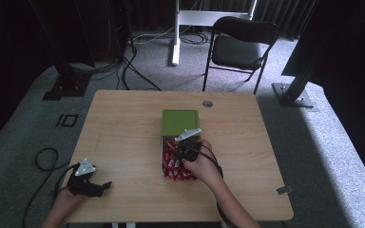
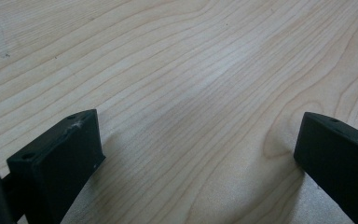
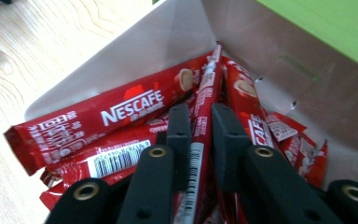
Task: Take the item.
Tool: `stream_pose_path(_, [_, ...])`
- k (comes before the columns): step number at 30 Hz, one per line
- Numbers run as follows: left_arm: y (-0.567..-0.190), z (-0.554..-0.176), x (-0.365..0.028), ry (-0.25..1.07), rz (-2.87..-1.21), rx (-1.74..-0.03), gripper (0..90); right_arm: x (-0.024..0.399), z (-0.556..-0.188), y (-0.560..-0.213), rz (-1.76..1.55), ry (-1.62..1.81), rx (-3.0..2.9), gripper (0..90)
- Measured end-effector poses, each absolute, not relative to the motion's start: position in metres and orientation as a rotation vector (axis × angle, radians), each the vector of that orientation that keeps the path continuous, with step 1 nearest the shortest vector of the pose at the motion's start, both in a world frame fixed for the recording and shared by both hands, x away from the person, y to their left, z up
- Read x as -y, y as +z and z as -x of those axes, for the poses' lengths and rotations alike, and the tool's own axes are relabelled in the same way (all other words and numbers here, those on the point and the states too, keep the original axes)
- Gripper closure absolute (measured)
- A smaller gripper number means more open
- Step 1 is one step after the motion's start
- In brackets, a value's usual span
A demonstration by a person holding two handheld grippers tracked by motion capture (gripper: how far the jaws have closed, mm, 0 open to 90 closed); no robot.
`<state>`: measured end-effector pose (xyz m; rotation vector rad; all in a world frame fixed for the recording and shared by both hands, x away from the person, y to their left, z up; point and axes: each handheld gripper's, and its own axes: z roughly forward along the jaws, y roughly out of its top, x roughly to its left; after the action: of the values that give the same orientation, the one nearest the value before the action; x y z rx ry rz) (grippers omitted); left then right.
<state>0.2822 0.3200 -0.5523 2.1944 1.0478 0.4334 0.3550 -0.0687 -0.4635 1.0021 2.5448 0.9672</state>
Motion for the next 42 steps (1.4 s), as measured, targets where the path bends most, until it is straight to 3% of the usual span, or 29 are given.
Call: stream_pose_path(42, [-0.552,-0.282,-0.320,0.434,-2.193,-1.052,1.7,0.139,-0.312,-0.394,-0.991,1.354,-2.292,81.4])
